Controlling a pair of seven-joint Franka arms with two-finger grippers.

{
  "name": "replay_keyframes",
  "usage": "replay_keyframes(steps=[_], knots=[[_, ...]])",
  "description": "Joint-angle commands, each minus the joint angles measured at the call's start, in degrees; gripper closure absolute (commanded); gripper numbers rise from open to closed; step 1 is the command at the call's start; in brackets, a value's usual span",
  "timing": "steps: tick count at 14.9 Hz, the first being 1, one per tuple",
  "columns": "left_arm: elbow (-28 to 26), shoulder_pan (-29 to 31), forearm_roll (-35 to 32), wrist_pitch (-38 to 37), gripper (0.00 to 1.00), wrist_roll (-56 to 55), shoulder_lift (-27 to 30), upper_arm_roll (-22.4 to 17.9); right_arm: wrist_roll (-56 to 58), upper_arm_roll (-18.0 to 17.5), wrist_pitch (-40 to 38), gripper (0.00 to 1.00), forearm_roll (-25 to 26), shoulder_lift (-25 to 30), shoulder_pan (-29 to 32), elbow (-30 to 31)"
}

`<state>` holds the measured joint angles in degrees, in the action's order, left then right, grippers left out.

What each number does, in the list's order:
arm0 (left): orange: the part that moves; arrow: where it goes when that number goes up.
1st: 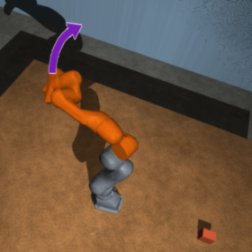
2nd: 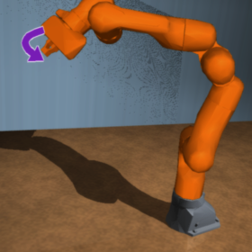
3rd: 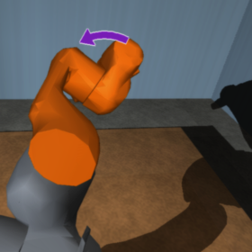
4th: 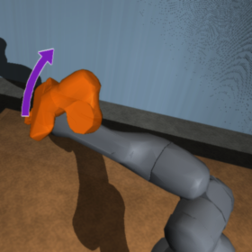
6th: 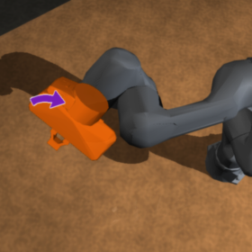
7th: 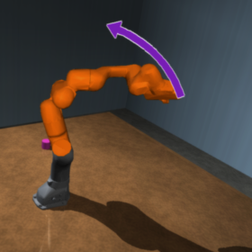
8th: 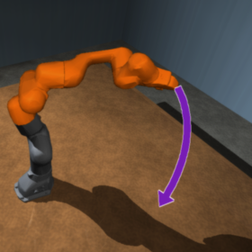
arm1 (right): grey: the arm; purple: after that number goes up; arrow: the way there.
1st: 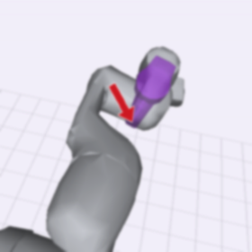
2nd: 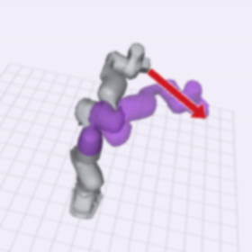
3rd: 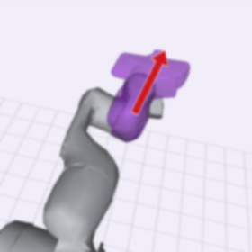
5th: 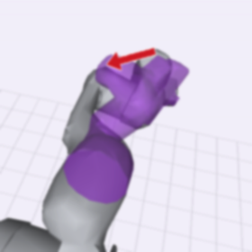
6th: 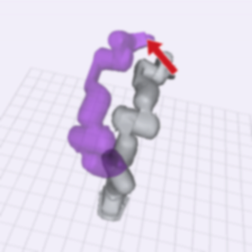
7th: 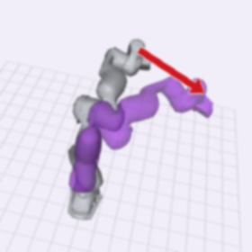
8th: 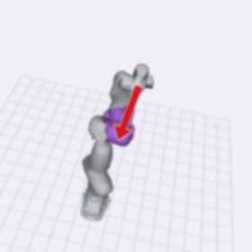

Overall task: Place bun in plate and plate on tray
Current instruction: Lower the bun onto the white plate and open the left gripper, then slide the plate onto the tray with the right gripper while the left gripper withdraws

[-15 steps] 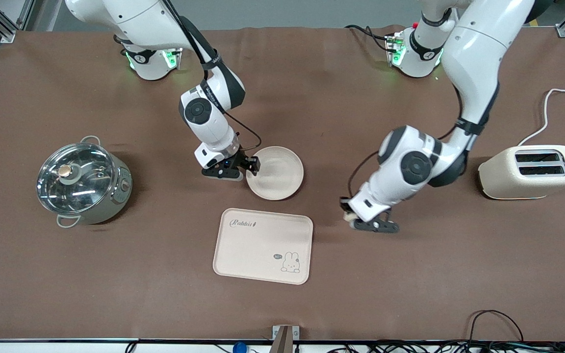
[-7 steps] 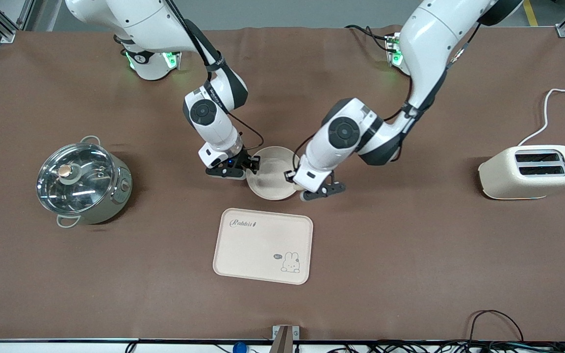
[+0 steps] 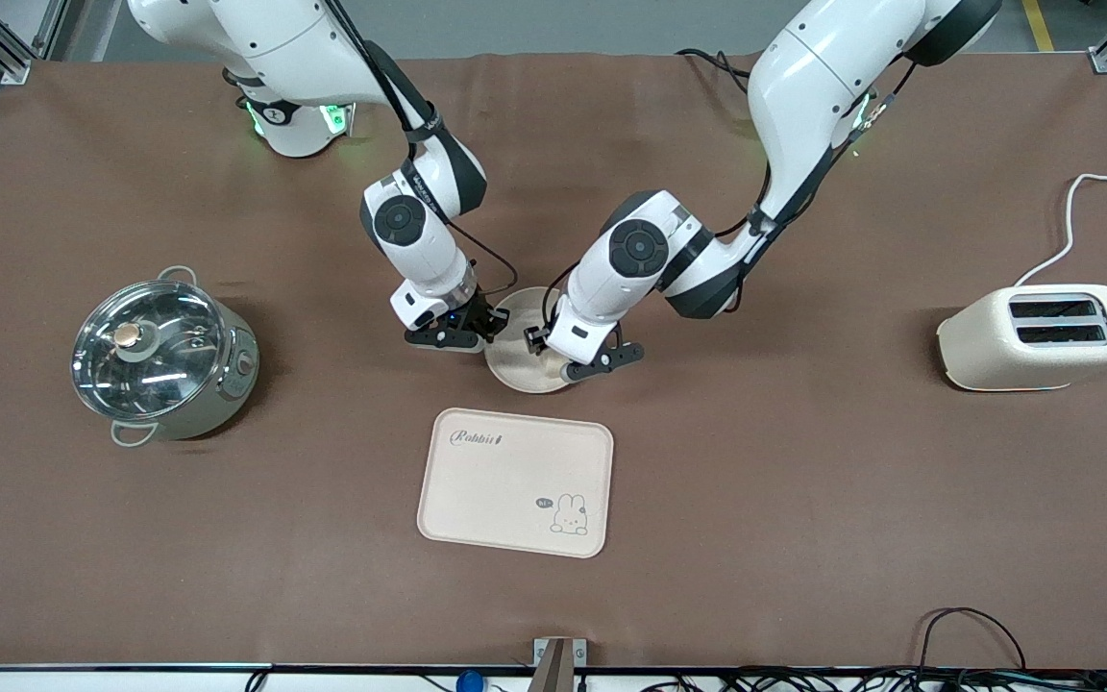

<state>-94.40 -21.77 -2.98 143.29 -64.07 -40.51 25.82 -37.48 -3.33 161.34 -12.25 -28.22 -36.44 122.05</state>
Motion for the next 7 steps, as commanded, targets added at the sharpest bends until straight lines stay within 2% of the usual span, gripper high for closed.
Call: replay_keyframes(steps=[1, 5, 7], knots=[[1.15, -0.56, 0.08, 0.15, 0.00, -0.62, -0.27, -0.42, 0.21, 0.60, 1.43, 1.00, -0.76, -1.05, -0.48, 0.38], [1.24, 1.36, -0.36, -0.81, 0.00, 1.13, 1.57, -1.03, 0.30, 0.51, 1.43, 1.00, -0.76, -0.79, -0.04, 0.38], [0.97, 5.75, -5.96, -5.53, 0.00, 11.45, 5.07, -1.47, 0.04, 0.51, 1.43, 1.00, -0.76, 0.27, 0.23, 0.11]])
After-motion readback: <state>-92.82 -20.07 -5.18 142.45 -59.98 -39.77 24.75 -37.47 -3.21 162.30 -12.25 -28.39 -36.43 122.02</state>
